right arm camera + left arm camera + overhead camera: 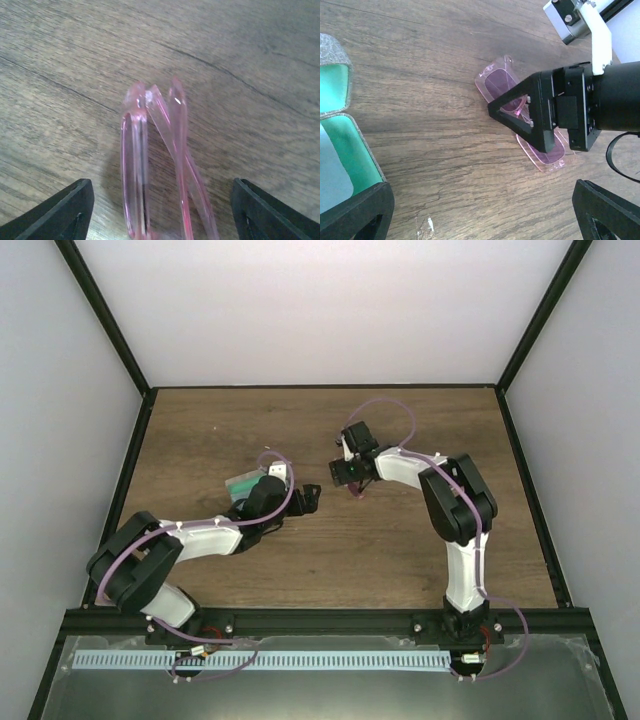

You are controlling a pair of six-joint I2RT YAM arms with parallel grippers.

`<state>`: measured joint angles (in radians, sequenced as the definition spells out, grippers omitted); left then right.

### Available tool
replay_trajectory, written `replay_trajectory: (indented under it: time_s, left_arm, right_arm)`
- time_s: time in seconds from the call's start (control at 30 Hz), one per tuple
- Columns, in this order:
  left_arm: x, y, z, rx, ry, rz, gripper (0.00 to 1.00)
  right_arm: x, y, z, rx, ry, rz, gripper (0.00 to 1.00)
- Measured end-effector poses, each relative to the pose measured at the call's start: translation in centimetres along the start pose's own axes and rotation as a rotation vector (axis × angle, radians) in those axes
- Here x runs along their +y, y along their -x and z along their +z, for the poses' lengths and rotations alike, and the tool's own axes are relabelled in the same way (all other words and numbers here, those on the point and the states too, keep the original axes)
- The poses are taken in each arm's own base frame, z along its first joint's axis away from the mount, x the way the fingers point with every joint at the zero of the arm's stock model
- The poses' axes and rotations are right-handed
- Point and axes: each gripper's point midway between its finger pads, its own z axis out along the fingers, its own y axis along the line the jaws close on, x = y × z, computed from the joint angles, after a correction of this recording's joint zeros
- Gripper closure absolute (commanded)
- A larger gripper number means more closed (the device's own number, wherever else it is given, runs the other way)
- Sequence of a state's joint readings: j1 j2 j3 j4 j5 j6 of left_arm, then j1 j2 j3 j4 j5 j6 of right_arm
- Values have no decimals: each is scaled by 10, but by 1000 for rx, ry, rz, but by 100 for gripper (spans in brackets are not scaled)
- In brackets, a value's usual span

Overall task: Organize the sunglasses
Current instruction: Pick up the sunglasses from the center of the board.

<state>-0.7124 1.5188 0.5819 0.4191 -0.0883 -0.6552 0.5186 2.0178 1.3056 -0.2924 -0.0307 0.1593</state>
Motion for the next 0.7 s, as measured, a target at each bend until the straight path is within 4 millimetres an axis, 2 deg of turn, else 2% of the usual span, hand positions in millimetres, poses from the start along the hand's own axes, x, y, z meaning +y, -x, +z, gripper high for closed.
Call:
replay_trajectory:
  time_s: [0.13, 0.3, 0.43, 0.7]
  left_arm:
    - [0, 0, 0, -1, -1, 0, 0]
    - [0, 0, 0, -2, -1, 1, 0]
    - [0, 0, 0, -2, -1, 1, 0]
    - [2, -3, 2, 7, 6, 2, 0]
  right_arm:
    - [-3, -6, -3, 14, -17, 11, 46]
    - [-6, -10, -3, 19, -29, 20, 65]
    - [-6, -11, -3, 21, -31, 19, 73]
    - [-7, -13, -7, 15, -35, 35, 74]
